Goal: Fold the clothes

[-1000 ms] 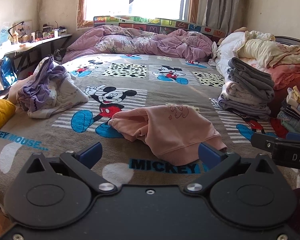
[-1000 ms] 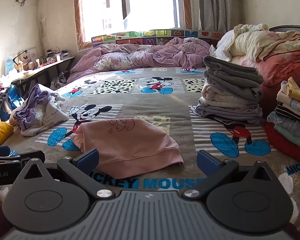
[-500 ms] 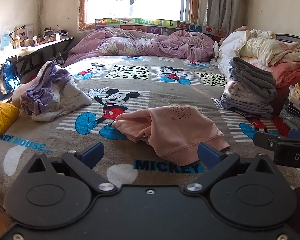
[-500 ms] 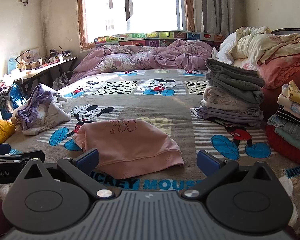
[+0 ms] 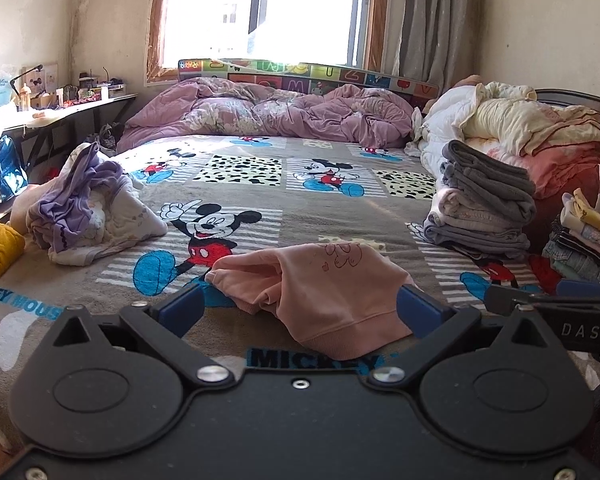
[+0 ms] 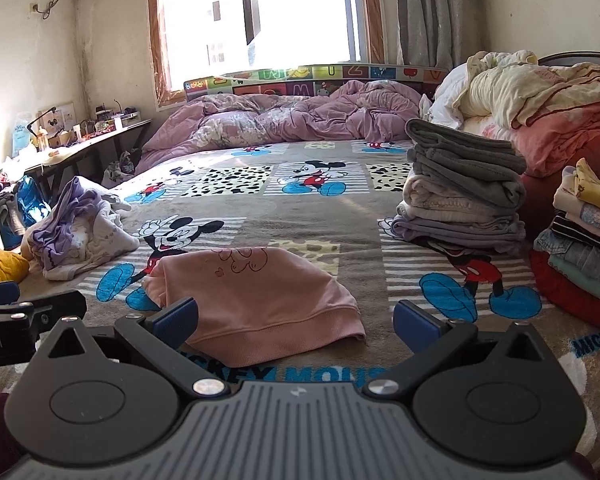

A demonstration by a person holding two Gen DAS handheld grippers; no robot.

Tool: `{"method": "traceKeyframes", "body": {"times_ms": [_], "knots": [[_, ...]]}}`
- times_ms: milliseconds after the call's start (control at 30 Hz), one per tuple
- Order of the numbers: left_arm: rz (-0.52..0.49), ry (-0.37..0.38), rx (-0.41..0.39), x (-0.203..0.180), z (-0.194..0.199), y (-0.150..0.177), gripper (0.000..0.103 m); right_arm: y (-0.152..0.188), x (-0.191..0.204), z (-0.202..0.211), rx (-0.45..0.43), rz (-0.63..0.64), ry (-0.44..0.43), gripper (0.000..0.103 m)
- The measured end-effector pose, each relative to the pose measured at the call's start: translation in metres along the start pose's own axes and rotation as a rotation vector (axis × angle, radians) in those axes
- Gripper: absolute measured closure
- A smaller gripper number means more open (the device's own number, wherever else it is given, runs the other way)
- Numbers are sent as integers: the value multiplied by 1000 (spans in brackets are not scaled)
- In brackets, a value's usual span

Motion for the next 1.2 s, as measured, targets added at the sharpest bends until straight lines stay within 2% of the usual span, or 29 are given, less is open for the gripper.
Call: {"method": "traceKeyframes", "body": {"times_ms": [200, 300, 467, 733, 833, 967, 1200], "knots": [[4, 23, 15, 0, -9, 1, 0, 4, -3, -10, 16, -11, 1, 0], [18, -4, 24, 4, -15, 0, 0, 7, -2, -16, 26, -1, 0, 0], [18, 7, 47, 5, -25, 5, 1, 11, 0, -25, 40, 7, -2, 0], [67, 32, 61, 13, -40, 12, 1, 15, 2, -45, 67, 11, -22, 0], [93, 33, 95, 19, -58, 17, 2, 18, 2, -59, 80, 13, -26, 0], [113, 14, 137, 28, -85, 24, 7, 24, -1, -83, 93, 19, -37, 0], [240, -9, 214, 54, -143, 33, 23, 39, -14, -134, 98, -5, -81, 0]]}}
Point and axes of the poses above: each gripper's, at about its wrist camera, not at the fingertips, and z roughly against the way its jaws point, x to its left, y to its underside, the point moved 4 cm from there along -z, roughly the way its jaws point, and after that the axes turned 15 degrees about -x, right-handed, at the moved point
